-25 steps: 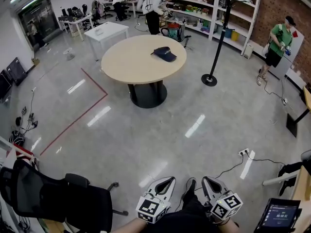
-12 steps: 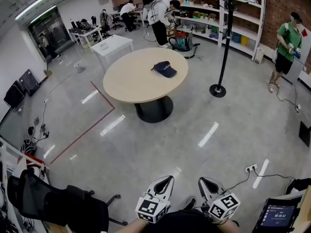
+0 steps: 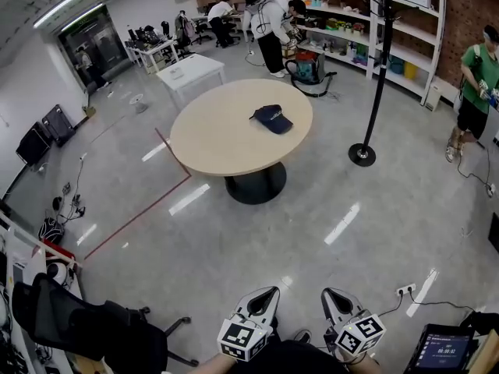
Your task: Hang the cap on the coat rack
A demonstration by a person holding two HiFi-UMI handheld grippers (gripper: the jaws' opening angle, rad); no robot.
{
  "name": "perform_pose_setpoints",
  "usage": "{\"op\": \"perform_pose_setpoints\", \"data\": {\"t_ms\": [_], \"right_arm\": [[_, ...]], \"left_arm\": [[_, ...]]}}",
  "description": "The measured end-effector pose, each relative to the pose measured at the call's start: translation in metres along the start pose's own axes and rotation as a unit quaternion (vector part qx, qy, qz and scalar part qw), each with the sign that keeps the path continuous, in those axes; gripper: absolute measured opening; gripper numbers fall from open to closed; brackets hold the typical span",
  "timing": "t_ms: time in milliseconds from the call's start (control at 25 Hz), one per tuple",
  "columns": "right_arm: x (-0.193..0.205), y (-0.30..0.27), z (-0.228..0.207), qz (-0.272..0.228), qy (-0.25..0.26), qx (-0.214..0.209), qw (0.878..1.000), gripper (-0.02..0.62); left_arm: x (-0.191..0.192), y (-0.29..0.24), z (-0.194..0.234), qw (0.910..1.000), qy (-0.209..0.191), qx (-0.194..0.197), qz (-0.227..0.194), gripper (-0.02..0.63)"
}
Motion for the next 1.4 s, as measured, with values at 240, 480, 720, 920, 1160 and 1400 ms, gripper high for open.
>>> {"op": "perform_pose_setpoints", "data": {"t_ms": [240, 480, 720, 920, 1160, 1400], "right_arm": [[-0.03, -0.06, -0.042, -0.002, 0.012, 0.044, 0.999, -0.009], [-0.083, -0.127, -0.08, -0.005, 0.046, 0.107, 0.993, -0.009], [-0.104, -0.181, -0.092, 0.007, 0.038, 0.138, 0.99, -0.009], [-0.108, -0.213, -0.113, 0.026, 0.032, 0.131, 0.99, -0.009], [-0.123, -0.278, -0.151, 0.036, 0.028, 0.075, 0.996, -0.009], [-0.155, -0.354, -0.186, 0.035, 0.052, -0.01, 0.998, -0.008]], "left_arm": [[-0.028, -0.072, 0.048, 0.9989, 0.018, 0.043, 0.003, 0.005], [-0.086, -0.148, 0.103, 0.9944, 0.016, 0.101, -0.025, 0.005], [-0.095, -0.182, 0.162, 0.9928, 0.04, 0.113, -0.004, 0.005], [-0.103, -0.205, 0.19, 0.9929, 0.055, 0.105, -0.001, 0.005], [-0.127, -0.247, 0.218, 0.9964, 0.052, 0.066, -0.008, 0.005], [-0.165, -0.289, 0.258, 0.999, 0.038, 0.004, -0.021, 0.005]]}}
Point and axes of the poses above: the fingertips, and each gripper's own axes: y backward along the fingers, z to its left, x out of its underside, the point moved 1 cm from there along y, backward along the fingers, and after that the axes turned 7 degrees about y, right-handed, at the moved point
